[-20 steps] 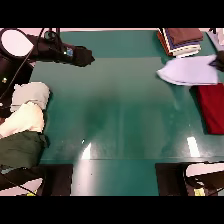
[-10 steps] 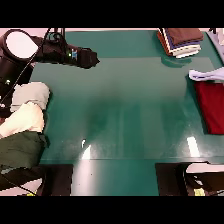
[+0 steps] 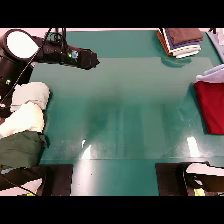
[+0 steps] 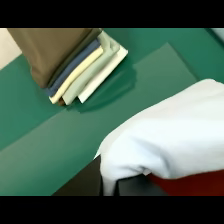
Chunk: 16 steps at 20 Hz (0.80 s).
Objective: Fold the shirts.
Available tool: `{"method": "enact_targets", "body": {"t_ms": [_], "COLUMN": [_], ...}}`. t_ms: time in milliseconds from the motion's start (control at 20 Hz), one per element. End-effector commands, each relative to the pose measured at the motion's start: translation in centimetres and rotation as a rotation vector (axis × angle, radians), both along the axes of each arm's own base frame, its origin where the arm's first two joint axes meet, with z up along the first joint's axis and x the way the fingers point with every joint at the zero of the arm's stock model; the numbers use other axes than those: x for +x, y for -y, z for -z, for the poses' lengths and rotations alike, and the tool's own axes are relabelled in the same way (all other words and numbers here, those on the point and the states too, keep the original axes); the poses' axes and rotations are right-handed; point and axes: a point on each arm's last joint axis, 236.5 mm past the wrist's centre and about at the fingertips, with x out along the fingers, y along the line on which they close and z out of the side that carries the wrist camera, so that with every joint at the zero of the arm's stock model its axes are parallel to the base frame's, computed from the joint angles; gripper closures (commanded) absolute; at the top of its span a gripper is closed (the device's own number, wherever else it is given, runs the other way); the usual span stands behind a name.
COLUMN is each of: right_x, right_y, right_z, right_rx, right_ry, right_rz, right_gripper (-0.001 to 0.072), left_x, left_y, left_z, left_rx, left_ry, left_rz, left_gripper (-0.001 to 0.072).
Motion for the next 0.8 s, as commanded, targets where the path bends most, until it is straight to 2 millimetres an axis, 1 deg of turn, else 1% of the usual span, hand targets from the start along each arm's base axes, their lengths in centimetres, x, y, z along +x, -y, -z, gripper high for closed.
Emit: {"method": "enact_targets", "body": {"t_ms": [0,100,200,300,350,400,450,500,550,600,650,700,750], "right_x": [-2.9,-6.1,-9.5,-12.5,-13.8,-14.6,-15.2,-15.4,-15.2,-14.3,-12.8,-11.2,-9.3], "right_y": [-0.9,0.1,1.2,1.7,1.8,1.8,1.6,1.3,0.8,0.2,-0.9,-2.6,-5.0], "right_z": [3.0,6.4,9.0,11.2,12.2,12.9,13.5,13.8,13.5,12.7,11.4,10.1,8.6], "right_rx": [0.039,0.035,0.004,-0.016,-0.012,-0.002,0.014,0.025,0.027,0.025,0.022,0.027,0.030], "right_ry": [-0.140,-0.292,-0.419,-0.521,-0.558,-0.576,-0.585,-0.590,-0.580,-0.547,-0.496,-0.444,-0.383], "right_rz": [-0.047,-0.023,0.031,0.070,0.088,0.099,0.104,0.107,0.098,0.082,0.050,0.005,-0.058], "right_gripper": [0.0695,0.0695,0.0695,0.0688,0.0554,0.0354,0.0266,0.0261,0.0261,0.0261,0.0261,0.0261,0.0261], "left_x": [0.0,0.0,0.0,0.0,0.0,0.0,0.0,0.1,0.2,0.2,0.2,0.1,0.2], "left_y": [0.0,0.0,-0.1,-0.1,-0.1,-0.1,0.0,0.0,0.0,0.0,0.0,0.0,0.0], "left_z": [0.0,0.1,0.1,0.1,0.1,0.0,0.0,0.0,-0.1,-0.1,-0.1,-0.1,-0.1], "left_rx": [0.005,0.007,0.010,0.020,0.022,0.021,0.021,0.019,0.016,0.016,0.016,0.016,0.016], "left_ry": [0.004,0.005,0.007,0.020,0.022,0.022,0.023,0.026,0.030,0.031,0.029,0.027,0.028], "left_rz": [0.004,0.004,0.005,0.016,0.017,0.017,0.017,0.016,0.013,0.013,0.013,0.014,0.014], "left_gripper": [0.0686,0.0685,0.0685,0.0685,0.0685,0.0685,0.0686,0.0685,0.0685,0.0685,0.0685,0.0685,0.0685]}}
